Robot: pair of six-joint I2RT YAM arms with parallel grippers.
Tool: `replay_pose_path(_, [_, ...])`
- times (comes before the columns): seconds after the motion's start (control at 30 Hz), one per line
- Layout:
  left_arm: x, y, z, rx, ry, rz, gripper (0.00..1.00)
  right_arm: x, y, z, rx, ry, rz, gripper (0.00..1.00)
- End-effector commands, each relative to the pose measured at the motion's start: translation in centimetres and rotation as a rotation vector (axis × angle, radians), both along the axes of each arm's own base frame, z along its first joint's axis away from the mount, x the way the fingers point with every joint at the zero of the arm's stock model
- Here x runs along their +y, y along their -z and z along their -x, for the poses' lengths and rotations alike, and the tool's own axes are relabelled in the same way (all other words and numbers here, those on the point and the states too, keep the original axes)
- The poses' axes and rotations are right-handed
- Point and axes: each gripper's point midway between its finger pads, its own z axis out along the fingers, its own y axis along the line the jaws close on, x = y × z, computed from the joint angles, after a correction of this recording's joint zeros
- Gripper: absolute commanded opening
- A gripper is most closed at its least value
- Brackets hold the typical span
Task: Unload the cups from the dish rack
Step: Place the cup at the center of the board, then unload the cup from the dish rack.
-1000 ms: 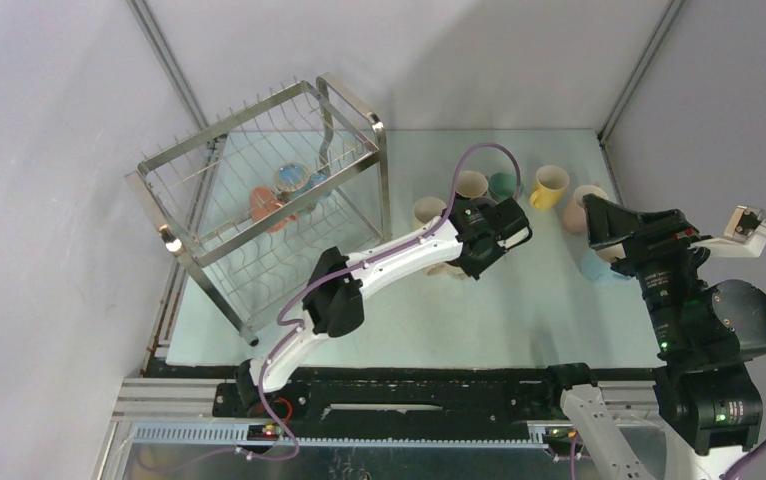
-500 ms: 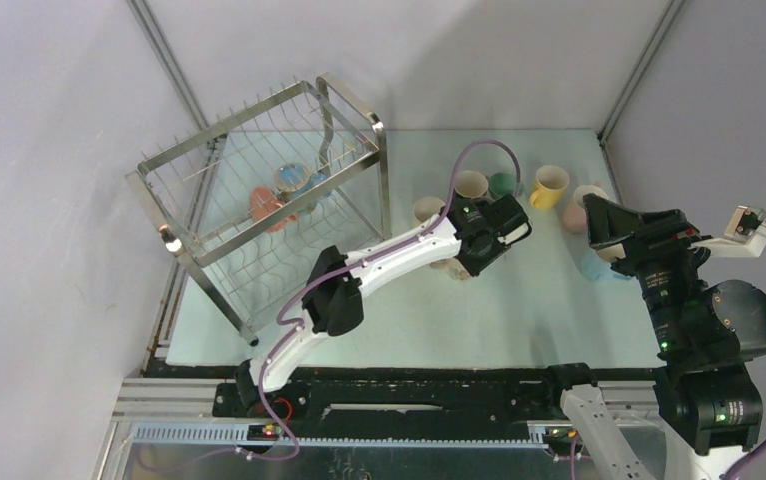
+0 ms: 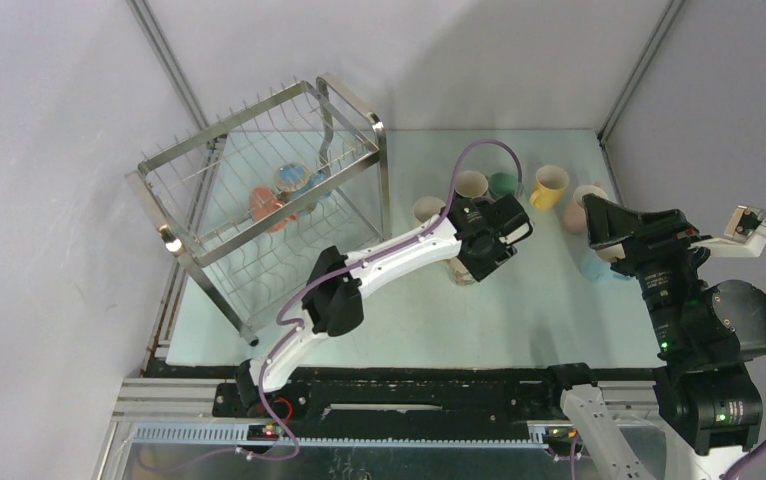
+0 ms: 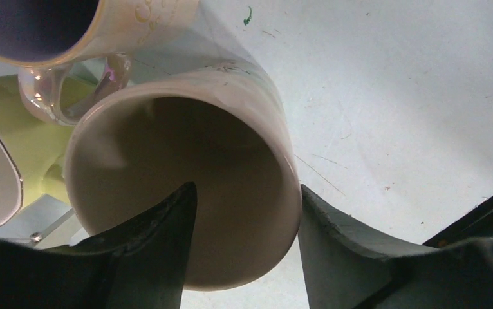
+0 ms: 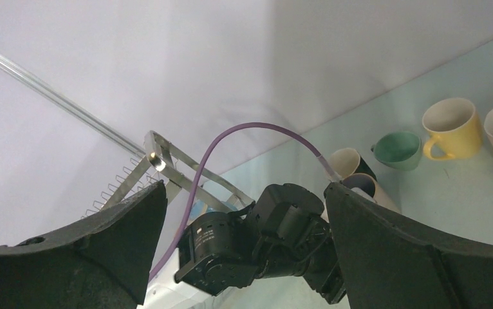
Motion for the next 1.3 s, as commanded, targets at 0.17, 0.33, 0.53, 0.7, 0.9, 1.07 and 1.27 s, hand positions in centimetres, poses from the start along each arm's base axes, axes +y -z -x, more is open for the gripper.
replay_pose_path(0.17, [-1.4,-8.1,0.0,-0.069,0.029,0.194,0.74,0.1,-0.3,-0.4,-0.007,-0.005,0.002,1.0])
replay_pose_path(0.33, [-1.4,-11.2,0.2,-0.093,0.029,0.267,0.81,0.1,-0.2,-0.5,-0.004,-0.005,0.004,1.0])
replay_pose_path(0.53, [-0.8,-15.9,0.6,-0.136,0.019,0.368,1.0,0.1,-0.2,-0.5,-0.005,-0.004,0.005,1.0])
replay_pose_path(0.7, [0.3,-19.5,1.1,-0.174,0.002,0.435,1.0,0.7,0.1,-0.6,0.009,-0.038,0.012,1.0])
replay_pose_path(0.9, [2.5,-23.9,1.9,-0.222,-0.02,0.516,1.0,1.0,0.8,-0.9,0.024,-0.051,0.021,1.0])
replay_pose_path(1.07, [5.0,-26.9,2.9,-0.258,-0.042,0.565,1.0,1.3,1.7,-1.4,0.045,-0.067,0.028,1.0])
replay_pose_path(1.27, [8.9,-30.6,3.8,-0.323,-0.101,0.628,1.0,2.6,3.3,-2.4,0.082,-0.143,0.039,1.0])
